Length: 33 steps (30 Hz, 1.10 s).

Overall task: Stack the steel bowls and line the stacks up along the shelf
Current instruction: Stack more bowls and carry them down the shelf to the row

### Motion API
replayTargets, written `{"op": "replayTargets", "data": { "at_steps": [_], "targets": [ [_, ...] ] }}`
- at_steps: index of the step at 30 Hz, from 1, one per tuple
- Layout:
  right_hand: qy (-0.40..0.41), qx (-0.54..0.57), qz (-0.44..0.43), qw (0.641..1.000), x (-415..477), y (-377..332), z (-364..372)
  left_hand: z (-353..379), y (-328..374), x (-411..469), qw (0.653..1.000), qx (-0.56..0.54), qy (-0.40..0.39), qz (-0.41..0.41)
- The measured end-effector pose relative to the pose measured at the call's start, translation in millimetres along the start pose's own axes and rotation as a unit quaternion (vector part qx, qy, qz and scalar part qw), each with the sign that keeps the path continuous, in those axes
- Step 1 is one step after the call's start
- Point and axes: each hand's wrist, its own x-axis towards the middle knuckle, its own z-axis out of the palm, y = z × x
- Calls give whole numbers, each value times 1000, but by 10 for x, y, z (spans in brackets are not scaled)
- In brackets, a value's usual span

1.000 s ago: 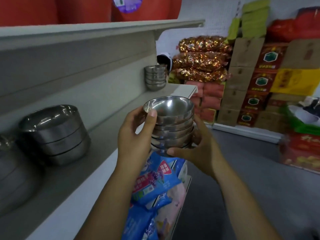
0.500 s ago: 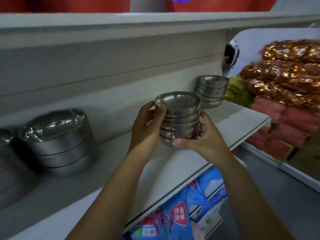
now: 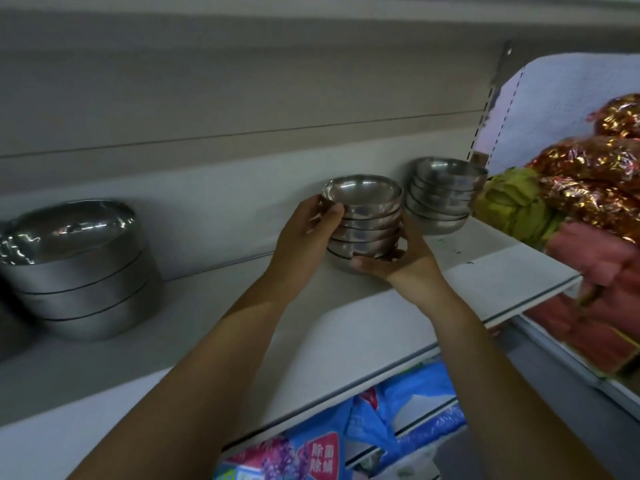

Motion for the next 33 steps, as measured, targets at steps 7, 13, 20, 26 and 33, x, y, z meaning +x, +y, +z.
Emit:
{"op": "replayTargets", "data": {
  "at_steps": [7, 13, 20, 26, 33],
  "targets": [
    [0, -48, 2, 999, 298, 155, -152, 152, -115, 121, 998, 37, -22, 39],
    [24, -73, 21, 997, 339, 312, -170, 210, -344, 101, 996, 50, -18, 75],
    [24, -69, 21, 997, 387, 390, -200, 164, -501, 156, 987, 100, -39, 119],
    [19, -91, 26, 995, 362, 359, -205, 135, -510, 155, 985, 118, -37, 120],
    [19, -105, 40, 993, 142, 133, -236, -10, -275, 65, 982, 153, -36, 102]
  ]
}}
